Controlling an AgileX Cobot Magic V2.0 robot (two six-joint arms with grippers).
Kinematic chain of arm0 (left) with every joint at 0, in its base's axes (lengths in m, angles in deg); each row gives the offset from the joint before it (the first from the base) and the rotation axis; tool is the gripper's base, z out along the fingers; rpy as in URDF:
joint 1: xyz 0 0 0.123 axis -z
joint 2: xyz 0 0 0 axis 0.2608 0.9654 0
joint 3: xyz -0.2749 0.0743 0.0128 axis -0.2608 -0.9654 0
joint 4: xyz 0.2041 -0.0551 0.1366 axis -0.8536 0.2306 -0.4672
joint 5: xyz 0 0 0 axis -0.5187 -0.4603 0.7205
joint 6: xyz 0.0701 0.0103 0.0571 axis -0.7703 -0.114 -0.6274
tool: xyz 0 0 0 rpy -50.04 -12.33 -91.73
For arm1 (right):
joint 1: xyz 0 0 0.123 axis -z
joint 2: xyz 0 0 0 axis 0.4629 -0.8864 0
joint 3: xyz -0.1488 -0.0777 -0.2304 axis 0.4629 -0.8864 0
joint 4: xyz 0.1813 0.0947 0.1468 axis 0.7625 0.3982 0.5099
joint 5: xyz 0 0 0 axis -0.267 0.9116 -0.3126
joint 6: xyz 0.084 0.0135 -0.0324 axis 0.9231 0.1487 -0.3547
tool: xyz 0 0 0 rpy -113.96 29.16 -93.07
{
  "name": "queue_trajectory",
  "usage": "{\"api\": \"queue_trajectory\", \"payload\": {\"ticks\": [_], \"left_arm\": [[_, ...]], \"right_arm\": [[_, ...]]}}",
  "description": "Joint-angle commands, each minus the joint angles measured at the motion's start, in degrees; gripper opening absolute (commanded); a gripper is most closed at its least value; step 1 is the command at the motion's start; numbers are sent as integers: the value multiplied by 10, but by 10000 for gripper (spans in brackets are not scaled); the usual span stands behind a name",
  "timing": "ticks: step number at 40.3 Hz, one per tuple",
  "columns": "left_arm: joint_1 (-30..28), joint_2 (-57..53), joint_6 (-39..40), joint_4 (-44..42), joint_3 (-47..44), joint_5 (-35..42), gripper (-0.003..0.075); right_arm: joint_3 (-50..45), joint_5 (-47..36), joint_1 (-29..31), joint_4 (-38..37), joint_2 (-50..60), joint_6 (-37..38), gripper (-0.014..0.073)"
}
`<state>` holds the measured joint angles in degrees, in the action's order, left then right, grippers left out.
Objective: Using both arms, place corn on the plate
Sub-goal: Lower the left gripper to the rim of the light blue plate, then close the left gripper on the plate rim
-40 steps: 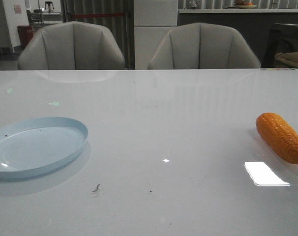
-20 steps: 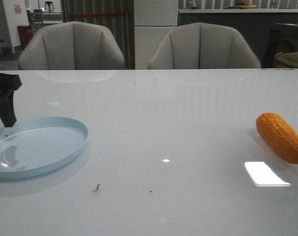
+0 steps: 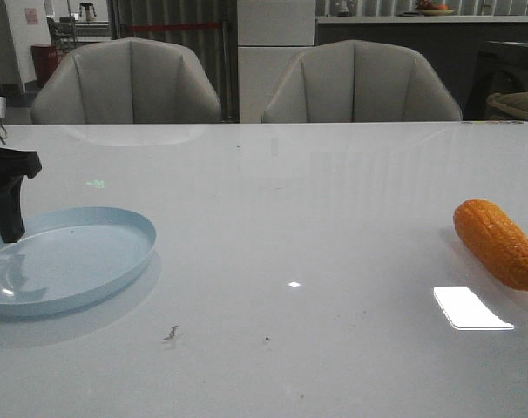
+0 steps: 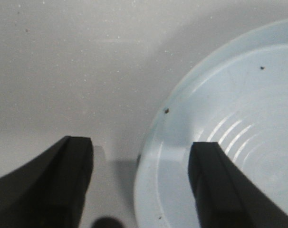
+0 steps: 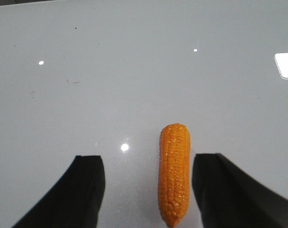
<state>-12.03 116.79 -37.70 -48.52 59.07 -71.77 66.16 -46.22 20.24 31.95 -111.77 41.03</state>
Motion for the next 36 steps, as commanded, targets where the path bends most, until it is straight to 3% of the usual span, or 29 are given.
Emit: {"api": "queue_trajectory", "payload": {"ticks": [1, 13, 22, 36], "left_arm": [[-1, -21, 4, 23, 17, 8, 320], [-1, 5, 4, 48, 17, -18, 85], [-1, 3, 4, 48, 43, -35, 90], [2, 3, 4, 128, 204, -162, 90]], "right_arm": [[21, -42, 0, -1, 1, 1, 510], [21, -41, 0, -1, 1, 1, 510], [21, -41, 0, -1, 1, 1, 510], [21, -41, 0, -1, 1, 1, 510]]}}
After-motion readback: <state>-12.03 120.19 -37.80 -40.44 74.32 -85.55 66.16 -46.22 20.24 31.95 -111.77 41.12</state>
